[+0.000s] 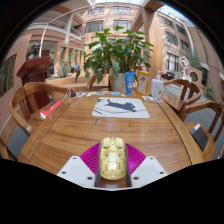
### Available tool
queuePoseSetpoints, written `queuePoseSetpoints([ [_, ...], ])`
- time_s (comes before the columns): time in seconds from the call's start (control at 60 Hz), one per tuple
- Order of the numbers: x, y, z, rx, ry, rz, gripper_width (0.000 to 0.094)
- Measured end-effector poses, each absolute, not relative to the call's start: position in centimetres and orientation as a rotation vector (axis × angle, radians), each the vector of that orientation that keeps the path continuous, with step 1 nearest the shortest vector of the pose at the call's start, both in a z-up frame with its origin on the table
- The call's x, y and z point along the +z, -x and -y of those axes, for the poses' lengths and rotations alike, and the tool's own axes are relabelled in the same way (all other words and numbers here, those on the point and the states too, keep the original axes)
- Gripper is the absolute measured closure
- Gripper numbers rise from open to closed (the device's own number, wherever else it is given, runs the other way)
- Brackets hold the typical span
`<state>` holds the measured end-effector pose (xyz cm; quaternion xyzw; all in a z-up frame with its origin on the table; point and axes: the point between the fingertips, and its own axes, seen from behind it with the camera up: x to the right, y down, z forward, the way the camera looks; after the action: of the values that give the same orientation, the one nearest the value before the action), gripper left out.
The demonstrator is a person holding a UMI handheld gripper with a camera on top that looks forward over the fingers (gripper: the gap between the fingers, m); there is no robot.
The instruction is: Arrange mouse
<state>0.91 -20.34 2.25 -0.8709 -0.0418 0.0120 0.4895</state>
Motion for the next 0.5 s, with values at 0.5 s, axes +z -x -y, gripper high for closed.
queuePoseSetpoints([
  [0.5,17.6,-3.1,-3.3,0.034,1.87,0.021,0.0592],
])
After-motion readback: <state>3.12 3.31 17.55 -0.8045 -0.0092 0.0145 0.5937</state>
